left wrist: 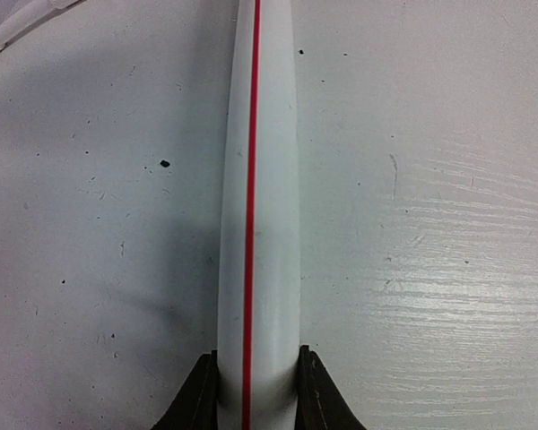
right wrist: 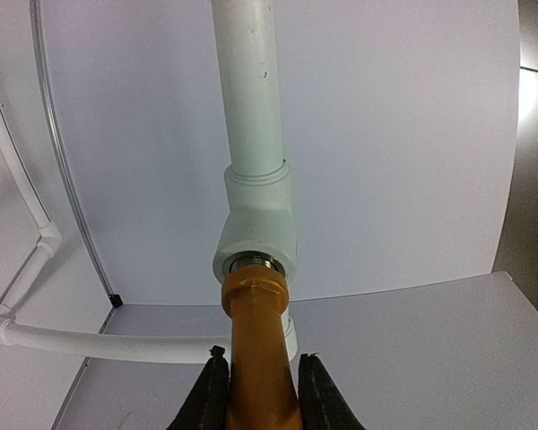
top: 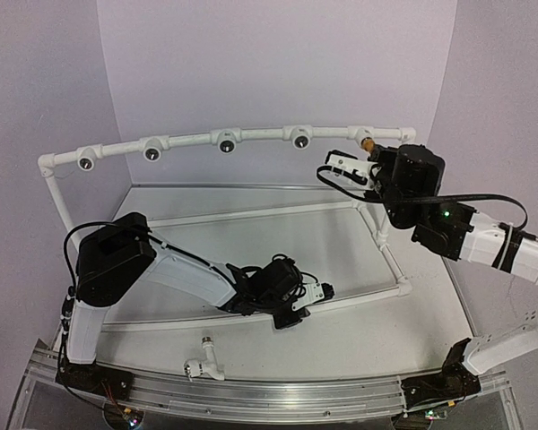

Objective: Install the water faucets
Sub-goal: Screw the water faucet onto the adaptor.

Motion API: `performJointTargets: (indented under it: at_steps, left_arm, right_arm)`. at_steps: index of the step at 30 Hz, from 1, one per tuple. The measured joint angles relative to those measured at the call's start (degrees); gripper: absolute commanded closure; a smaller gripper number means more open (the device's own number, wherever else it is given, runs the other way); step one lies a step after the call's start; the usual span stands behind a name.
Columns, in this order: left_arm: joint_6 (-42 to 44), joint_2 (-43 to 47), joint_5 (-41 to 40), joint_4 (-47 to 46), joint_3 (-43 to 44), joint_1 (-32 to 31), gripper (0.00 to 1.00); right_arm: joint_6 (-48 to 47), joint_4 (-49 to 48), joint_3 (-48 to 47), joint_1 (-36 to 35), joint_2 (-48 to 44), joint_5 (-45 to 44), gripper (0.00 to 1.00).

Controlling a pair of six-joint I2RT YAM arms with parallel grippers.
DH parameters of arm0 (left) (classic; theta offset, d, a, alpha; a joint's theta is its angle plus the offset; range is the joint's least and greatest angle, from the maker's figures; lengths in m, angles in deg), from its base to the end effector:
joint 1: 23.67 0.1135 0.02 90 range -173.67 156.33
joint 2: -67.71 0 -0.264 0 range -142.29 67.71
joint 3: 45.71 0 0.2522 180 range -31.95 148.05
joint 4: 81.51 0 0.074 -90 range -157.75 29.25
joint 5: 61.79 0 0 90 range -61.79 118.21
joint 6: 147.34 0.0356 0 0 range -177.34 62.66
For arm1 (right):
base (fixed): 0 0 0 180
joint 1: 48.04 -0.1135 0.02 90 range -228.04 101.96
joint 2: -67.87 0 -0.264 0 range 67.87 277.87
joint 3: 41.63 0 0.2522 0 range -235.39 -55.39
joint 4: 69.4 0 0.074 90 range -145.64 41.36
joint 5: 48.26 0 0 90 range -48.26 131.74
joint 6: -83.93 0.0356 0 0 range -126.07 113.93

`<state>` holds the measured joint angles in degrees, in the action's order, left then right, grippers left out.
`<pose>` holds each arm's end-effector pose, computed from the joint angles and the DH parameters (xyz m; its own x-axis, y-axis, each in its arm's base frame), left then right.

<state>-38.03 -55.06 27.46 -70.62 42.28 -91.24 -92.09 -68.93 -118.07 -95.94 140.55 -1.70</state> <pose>0.1708 -0.4127 0.1132 0.0469 0.7530 -0.6564 0.9592 0.1494 0.2399 0.2144 0.2008 0.3878 0.0810 -0.9908 -0.1087 0.0329 0.1116 -0.9932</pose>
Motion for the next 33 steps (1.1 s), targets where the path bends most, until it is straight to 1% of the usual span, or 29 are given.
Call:
performJointTargets:
  at_steps: [8,14,23,33]
  left_arm:
    - [0.22,0.07,-0.59,-2.83,-1.6,0.0,1.0]
    - [0.47,0.12,-1.36,-5.02,-2.74,-0.35,1.0]
    - [1.16,0.12,-3.04,-5.23,-2.77,-1.01,1.0]
    - [1.73,0.06,-4.62,-5.32,-2.74,-1.79,1.0]
  right_arm:
    - [5.32,2.04,-1.88,0.31,1.2,-0.35,1.0]
    - [10.12,4.25,-2.91,1.12,1.22,0.99,1.0]
    - [16.63,7.85,-4.26,2.49,0.98,3.48,1.0]
    - [20.48,9.92,-4.87,2.67,0.63,3.89,1.0]
